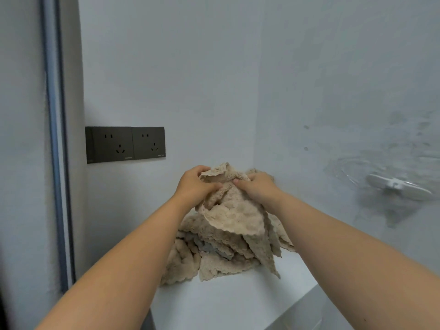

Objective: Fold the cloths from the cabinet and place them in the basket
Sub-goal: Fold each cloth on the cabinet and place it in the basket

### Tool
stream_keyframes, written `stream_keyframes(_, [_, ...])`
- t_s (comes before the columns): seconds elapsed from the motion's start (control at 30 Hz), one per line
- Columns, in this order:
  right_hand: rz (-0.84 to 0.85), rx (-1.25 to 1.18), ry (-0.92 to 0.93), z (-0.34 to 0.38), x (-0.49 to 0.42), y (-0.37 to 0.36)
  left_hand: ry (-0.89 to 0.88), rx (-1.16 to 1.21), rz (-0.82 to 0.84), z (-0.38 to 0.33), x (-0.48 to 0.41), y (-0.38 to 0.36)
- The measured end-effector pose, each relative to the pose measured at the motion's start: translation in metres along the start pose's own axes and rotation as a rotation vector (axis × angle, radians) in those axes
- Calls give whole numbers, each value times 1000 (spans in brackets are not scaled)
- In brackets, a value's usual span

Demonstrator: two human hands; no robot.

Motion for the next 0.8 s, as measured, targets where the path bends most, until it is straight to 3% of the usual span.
stream_keyframes(0.27, [-43,0,61,2,-7,41,-79,96,-55,-44,2,-26])
stream_keyframes(0.4, [106,124,1,2,-14,63,-47,70,-147,-50,-3,-39])
stream_keyframes(0.5, [204,327,-127,-12,-27,74,14,92,-242,-45,-10,-49])
stream_keyframes(0.67, [0,237,-56,-37,-70,84,176,188,-254,-18,-34,-80])
stream_keyframes(0.8, [164,235,-75,-53,-100,80,304,307,-135,-1,-54,-105])
Point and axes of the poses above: each hand's wrist, its own x-axis away from the middle knuckle, its own y-axis out of the back of the hand, z = x × y, the point moved 3 cm from there along -x, towards the middle knuckle, and after that the axes turned 13 degrees about -z, right-handed, at the moved point
